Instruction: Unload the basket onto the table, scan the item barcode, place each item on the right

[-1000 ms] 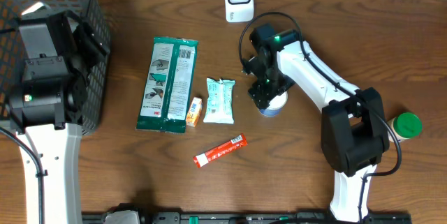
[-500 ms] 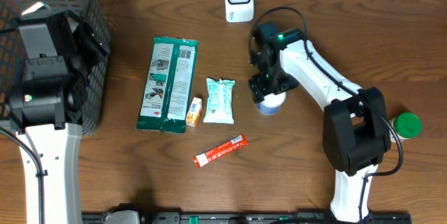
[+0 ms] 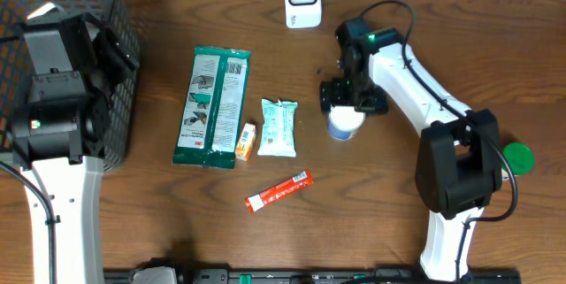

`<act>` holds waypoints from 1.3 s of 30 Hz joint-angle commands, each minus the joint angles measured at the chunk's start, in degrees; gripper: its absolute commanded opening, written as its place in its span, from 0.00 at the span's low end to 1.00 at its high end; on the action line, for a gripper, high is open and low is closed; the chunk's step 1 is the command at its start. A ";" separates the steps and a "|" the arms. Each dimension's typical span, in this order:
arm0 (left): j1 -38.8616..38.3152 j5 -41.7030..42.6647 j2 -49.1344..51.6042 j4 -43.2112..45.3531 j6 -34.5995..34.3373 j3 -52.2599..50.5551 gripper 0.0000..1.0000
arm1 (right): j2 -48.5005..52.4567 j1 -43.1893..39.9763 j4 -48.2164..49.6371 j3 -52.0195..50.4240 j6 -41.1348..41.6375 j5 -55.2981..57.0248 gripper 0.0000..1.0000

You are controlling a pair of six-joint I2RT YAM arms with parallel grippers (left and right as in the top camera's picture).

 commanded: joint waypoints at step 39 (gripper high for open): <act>0.17 -0.50 0.11 -0.04 0.09 0.24 0.84 | -0.55 -0.63 -5.27 7.82 -21.24 3.32 0.99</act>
